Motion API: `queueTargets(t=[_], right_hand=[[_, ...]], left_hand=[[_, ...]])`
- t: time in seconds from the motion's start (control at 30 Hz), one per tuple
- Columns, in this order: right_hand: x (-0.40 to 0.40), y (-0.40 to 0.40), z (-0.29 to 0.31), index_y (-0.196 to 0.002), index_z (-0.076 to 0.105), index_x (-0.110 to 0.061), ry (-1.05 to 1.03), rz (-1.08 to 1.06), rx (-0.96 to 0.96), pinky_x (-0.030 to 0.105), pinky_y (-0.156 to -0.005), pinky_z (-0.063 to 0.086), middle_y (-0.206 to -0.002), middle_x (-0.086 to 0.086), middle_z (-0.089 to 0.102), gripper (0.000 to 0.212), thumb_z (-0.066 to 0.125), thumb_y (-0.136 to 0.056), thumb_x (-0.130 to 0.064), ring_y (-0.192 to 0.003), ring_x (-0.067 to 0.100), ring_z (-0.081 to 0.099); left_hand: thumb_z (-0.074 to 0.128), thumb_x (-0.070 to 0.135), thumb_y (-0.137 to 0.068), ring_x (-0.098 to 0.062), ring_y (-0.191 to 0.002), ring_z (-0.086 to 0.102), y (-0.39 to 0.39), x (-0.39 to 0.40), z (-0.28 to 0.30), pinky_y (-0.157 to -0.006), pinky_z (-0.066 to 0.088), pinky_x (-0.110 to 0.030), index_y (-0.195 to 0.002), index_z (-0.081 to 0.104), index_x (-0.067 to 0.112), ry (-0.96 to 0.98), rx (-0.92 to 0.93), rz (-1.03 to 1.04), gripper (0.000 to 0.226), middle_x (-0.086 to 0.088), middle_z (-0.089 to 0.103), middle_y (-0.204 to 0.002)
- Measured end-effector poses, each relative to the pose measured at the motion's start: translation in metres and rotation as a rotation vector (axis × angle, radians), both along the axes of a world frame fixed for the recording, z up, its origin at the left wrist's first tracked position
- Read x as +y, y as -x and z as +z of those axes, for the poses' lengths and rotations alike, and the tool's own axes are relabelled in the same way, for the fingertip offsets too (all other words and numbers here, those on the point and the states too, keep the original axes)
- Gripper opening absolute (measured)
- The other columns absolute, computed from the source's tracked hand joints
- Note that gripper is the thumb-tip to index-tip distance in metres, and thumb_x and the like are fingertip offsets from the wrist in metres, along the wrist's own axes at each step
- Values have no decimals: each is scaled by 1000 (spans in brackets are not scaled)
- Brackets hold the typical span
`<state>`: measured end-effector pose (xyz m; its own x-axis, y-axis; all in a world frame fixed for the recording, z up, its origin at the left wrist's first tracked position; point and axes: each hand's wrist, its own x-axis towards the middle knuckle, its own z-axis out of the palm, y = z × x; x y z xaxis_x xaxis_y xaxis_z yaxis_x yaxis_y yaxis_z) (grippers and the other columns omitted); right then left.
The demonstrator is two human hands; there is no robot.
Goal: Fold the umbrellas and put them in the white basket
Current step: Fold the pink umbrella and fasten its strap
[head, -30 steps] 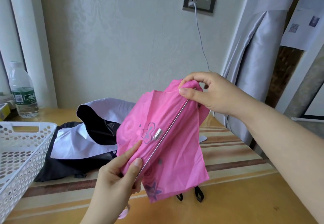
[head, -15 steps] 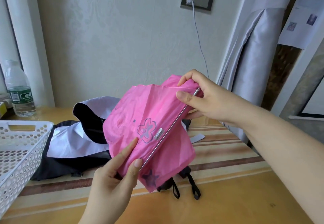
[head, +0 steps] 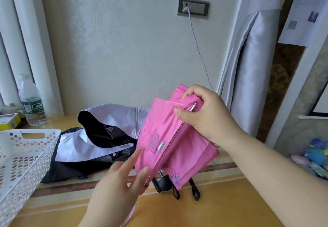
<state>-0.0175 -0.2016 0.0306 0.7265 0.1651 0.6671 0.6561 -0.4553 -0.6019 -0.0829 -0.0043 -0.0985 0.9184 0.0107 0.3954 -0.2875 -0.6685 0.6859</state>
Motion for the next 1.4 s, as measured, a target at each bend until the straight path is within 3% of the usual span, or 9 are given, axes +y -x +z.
queueTargets(t=[0.1,0.2,0.33,0.43,0.6,0.77,0.87,1.07,1.4], right_hand=[[7,5,-2,-78,58,-20,31,-56,-56,18,-67,40,-86,6,63,25,81,-72,-12,-74,14,56],[19,13,-4,-79,58,-20,31,-24,-50,15,-66,40,-87,5,63,24,80,-73,-14,-73,10,54],[30,25,-4,-81,59,-22,94,26,-90,11,-68,39,-84,-5,56,24,80,-72,-13,-76,3,54],[31,26,-2,-84,60,-24,160,83,-94,5,-72,35,-80,-15,48,27,83,-71,-15,-78,-11,50],[32,27,-11,-99,64,-28,178,216,-9,3,-87,36,-104,-12,57,33,83,-72,-22,-104,-4,52],[23,26,-11,-133,40,-50,200,356,35,33,-107,42,-124,-20,45,75,77,-78,-15,-123,2,47],[24,29,-13,-144,28,-42,209,291,-72,36,-108,41,-132,-16,34,88,75,-79,-8,-131,6,42],[30,39,-49,-141,41,-21,276,180,-119,4,-103,27,-126,-14,36,76,79,-76,-11,-119,-17,35],[11,72,-36,-101,68,-27,343,283,-152,13,-95,32,-101,-20,59,25,54,-83,-39,-105,1,50]], left_hand=[[55,52,-76,-17,-96,55,14,-14,19,-84,47,-26,-119,66,14,-161,-496,187,59,-5,62,-111],[66,43,-75,-12,-95,52,5,-31,35,-87,31,-11,-115,60,3,-142,-481,93,57,-1,61,-107],[80,16,-71,-11,-66,36,-16,-33,48,-59,30,-17,-78,46,17,-35,-372,37,35,13,45,-75],[79,12,-72,-3,-70,46,-19,-31,49,-62,35,-12,-81,42,21,-5,-363,-13,39,17,45,-73],[72,8,-76,17,-69,48,-15,-26,47,-58,35,-4,-79,38,41,79,-287,-60,48,20,49,-72],[69,13,-82,-1,-73,62,-22,-12,49,-64,51,-22,-90,53,35,227,-258,-83,29,13,66,-79],[67,11,-78,-15,-86,69,-23,-3,48,-73,57,-37,-104,60,25,454,-221,-155,31,5,71,-92],[68,5,-73,-18,-91,70,0,0,11,-75,56,-36,-107,64,21,648,-98,-232,37,-2,74,-99],[61,-3,-72,-9,-103,66,22,0,-17,-81,51,-18,-113,59,21,659,-206,-199,48,11,72,-108]])
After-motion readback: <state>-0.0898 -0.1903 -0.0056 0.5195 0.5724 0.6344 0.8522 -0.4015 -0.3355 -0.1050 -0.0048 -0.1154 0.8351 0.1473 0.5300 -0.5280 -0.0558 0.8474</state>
